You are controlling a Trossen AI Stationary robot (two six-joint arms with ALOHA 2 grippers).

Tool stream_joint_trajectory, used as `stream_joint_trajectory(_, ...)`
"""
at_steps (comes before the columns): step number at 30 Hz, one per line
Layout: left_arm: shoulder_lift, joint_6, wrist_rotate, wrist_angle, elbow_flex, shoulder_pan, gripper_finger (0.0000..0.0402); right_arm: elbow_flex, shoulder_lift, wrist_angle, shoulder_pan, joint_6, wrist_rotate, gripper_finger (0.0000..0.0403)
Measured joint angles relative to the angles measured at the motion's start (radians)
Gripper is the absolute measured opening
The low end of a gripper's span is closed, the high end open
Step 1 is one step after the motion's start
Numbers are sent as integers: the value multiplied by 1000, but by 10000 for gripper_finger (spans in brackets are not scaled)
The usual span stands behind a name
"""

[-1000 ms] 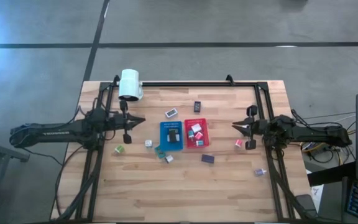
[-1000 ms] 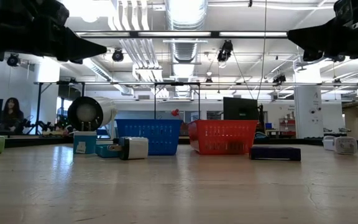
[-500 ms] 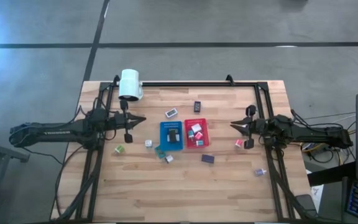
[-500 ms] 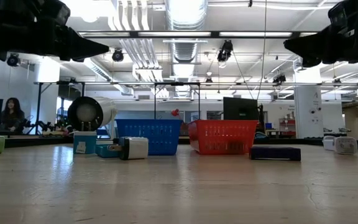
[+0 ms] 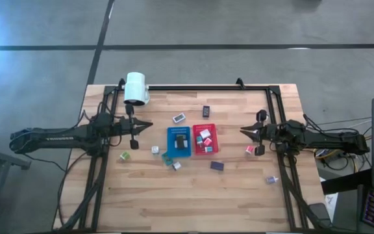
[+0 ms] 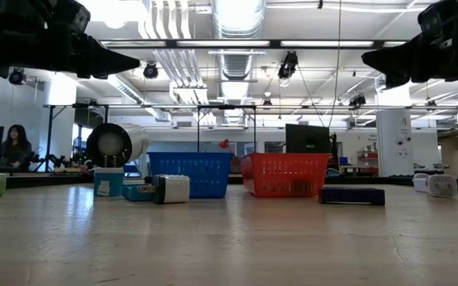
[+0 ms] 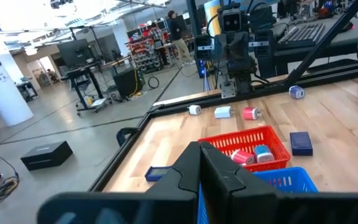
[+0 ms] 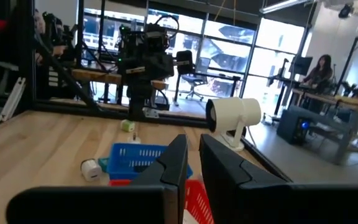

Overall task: Pick & Place Office items
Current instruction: Put the bottom dark blue digital clock into the blue bin

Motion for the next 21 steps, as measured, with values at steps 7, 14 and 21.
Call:
stream_joint_trajectory(7, 2, 0, -2, -2, -5, 0, 12, 0, 1, 10, 0, -23, 2, 38)
stream_joint_trajectory(14, 2, 1, -2, 0, -4, 0, 12, 2, 1, 12, 0, -17, 1, 38)
stream_joint_trajectory(21, 2, 10, -2, 0, -5, 0, 12, 2, 1, 31, 0, -10, 1, 38)
